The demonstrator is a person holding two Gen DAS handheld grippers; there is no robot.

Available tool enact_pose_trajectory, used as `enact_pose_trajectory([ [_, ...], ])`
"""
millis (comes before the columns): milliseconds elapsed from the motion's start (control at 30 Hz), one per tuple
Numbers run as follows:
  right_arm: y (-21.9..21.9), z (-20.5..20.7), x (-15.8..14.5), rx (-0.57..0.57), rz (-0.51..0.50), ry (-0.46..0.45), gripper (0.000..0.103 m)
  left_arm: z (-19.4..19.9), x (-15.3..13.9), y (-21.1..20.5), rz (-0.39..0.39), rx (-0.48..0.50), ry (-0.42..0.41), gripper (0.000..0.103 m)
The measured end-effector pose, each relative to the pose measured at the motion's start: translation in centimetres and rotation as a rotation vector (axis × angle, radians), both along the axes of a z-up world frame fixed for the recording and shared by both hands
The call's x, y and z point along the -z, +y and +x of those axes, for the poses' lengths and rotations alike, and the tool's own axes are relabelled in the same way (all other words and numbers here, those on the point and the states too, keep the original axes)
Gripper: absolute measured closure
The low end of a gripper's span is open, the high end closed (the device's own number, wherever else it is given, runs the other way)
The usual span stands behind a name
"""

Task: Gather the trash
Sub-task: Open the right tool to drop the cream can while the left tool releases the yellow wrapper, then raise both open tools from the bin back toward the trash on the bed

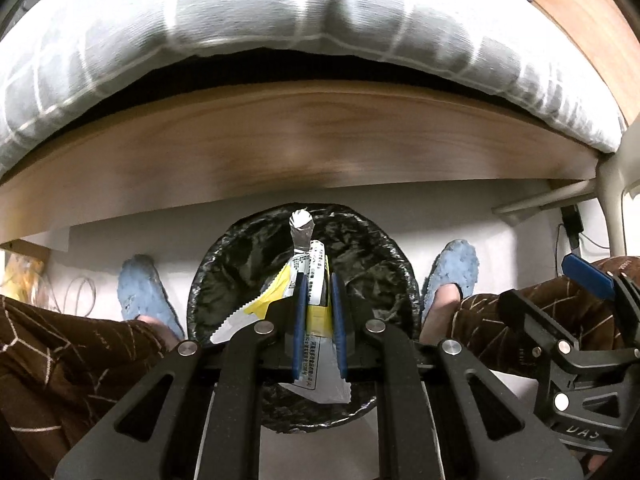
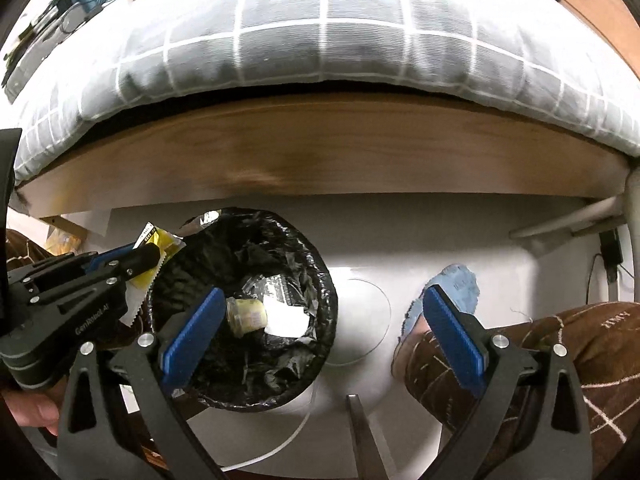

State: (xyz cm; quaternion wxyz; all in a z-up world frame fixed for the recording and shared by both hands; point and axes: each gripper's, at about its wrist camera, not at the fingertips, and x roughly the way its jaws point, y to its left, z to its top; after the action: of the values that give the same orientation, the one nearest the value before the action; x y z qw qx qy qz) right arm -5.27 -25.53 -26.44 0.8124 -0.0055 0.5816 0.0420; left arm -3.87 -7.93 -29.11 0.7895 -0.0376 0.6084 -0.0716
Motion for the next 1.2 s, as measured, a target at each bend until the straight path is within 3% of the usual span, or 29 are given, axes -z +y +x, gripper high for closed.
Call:
enact_pose_trajectory([
  [100, -0.1, -0.2, -0.2, 0.003, 0.0, -0.008, 0.008, -0.1, -0.1, -0.5, 0.002, 0.01, -0.006, 0.087],
  [233, 0.0, -0.3, -0.3, 0.0, 0.002, -0.017, 0.008, -0.4, -0.5, -0.4, 0.026, 0.003, -0.037, 0.057],
  [433, 0.6, -0.3, -1.8, -0.014, 0.015, -0.062, 0.008, -0.7, -1.6, 0.3, 0.038, -0.014, -0.068, 0.032],
  [667, 1.1, -0.1, -5.0, -0.033, 0.031, -0.147, 0.008, -1.5, -5.2, 2.3, 0.021, -0.062, -0.152, 0.013],
  [867, 1.2, 0.4, -7.3, -0.044, 0.045, -0.193, 0.008, -1.7, -7.9, 3.6, 0.005, -0.091, -0.205, 0.006],
  [1200, 1.6, 1.5, -10.6, -0.062, 0.058, -0.272, 0.008, -1.0, -11.9, 4.9, 0.011, -0.108, -0.291, 0.006],
])
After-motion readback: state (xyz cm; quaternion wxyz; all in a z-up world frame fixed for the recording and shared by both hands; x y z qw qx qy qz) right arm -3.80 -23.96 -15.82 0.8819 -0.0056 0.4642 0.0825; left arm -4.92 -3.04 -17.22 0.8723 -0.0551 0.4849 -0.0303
